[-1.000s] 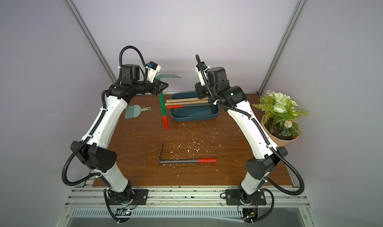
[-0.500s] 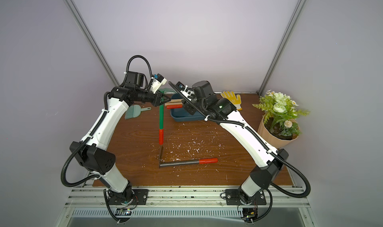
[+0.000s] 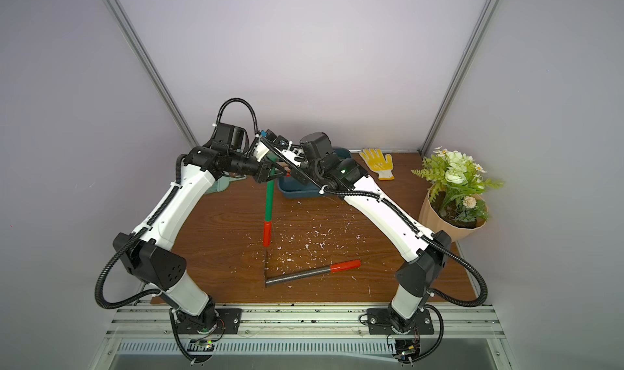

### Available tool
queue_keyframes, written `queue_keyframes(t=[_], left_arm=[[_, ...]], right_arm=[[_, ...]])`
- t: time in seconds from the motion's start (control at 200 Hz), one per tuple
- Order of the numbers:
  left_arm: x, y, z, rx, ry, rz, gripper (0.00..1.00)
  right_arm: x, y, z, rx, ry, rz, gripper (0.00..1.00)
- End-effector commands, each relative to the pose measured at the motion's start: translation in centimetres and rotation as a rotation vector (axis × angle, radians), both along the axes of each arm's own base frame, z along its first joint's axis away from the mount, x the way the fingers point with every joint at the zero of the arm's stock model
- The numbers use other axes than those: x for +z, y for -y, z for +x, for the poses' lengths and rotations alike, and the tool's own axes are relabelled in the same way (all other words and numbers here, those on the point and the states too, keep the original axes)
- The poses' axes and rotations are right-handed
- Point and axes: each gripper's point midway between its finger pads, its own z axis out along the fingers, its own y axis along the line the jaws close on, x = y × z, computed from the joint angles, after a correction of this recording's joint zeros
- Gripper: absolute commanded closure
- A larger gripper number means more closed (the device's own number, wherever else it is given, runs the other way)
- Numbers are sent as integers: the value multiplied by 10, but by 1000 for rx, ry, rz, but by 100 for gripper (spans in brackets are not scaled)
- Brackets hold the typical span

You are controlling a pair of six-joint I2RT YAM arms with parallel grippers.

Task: Put the small hoe into the storage box
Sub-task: Place the hoe in the storage box.

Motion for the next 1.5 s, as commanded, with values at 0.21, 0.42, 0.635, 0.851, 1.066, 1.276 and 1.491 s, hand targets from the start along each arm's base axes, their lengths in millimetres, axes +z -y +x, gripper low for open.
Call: queue_keyframes(t=[0.21, 0.42, 0.635, 0.851, 1.066, 1.276, 1.491], left_arm=[[37, 9, -25, -104, 85, -85, 100], [37, 11, -25, -115, 87, -88, 100], [31, 7, -9, -53, 97, -41, 71], [34, -19, 30, 187, 182, 78, 59], [48, -49, 50, 416, 298, 114, 51], [37, -66, 42, 508, 366, 173, 51], [12, -70, 35, 565, 425, 219, 51]], right_arm=[[31, -5, 18, -53, 89, 38, 83], [33, -5, 23, -78, 93, 44, 100], [34, 6, 28, -142, 101, 56, 100], [34, 33, 37, -291, 72, 57, 100], [30, 60, 48, -459, 26, 55, 100], [38, 97, 60, -644, -99, 204, 100], [41, 105, 47, -702, -214, 351, 100]])
